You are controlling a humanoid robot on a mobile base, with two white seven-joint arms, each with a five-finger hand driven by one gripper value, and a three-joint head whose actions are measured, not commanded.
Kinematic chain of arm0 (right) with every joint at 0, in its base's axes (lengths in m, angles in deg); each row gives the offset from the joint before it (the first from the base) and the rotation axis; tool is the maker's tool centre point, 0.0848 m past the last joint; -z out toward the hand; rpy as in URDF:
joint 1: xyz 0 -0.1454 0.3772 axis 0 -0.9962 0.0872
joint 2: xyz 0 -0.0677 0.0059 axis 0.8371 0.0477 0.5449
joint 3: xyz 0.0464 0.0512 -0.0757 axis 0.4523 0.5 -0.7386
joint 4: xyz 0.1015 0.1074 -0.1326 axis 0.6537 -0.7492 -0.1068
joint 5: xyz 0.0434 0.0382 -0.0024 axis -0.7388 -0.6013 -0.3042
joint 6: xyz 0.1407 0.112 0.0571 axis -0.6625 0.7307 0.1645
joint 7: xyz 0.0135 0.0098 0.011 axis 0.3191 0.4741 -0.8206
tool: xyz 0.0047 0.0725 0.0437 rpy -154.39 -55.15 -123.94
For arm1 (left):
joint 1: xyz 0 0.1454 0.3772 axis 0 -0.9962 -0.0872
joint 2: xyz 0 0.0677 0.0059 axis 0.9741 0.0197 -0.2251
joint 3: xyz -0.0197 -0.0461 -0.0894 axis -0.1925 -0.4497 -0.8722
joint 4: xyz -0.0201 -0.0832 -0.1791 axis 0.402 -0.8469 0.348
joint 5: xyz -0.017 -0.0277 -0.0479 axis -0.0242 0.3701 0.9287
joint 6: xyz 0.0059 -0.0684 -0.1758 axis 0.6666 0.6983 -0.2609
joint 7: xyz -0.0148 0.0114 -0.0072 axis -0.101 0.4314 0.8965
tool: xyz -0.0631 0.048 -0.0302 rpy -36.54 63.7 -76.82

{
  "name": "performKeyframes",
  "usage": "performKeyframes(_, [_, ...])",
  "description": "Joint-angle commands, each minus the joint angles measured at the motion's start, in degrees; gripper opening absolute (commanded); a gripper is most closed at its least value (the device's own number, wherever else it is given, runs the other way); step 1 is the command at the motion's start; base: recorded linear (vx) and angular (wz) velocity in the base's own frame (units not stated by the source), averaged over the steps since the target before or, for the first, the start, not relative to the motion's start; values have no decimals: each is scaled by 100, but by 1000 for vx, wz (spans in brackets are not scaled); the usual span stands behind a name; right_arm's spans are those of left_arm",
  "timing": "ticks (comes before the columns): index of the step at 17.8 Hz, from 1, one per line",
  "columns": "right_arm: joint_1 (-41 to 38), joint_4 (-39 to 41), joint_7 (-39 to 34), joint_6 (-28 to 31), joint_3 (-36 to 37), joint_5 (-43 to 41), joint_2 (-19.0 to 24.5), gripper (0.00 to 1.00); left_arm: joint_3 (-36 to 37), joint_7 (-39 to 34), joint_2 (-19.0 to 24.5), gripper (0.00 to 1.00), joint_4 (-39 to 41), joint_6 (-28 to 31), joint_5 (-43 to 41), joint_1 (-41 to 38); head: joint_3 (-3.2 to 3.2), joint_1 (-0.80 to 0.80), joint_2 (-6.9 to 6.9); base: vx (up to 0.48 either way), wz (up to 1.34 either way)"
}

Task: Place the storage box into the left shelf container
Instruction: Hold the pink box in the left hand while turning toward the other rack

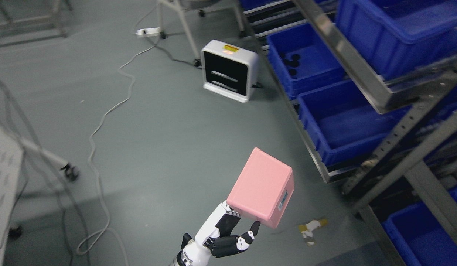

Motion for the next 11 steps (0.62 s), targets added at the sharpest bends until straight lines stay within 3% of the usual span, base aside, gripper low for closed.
performKeyframes(1, [-55, 99, -2, -19, 26, 9, -100, 100, 236, 32, 100, 4, -312, 30, -243, -306, 0, 0, 0, 451, -1079])
performKeyframes(7, [-55, 99, -2, -19, 26, 9, -100, 100, 272, 269, 114, 4, -356, 21, -455, -676, 0, 0, 0, 288, -1491])
performKeyframes(11, [-55, 99, -2, -19, 26, 9, -100, 100, -263, 278, 100, 4, -260, -14, -463, -388, 0, 0, -1, 260, -1274])
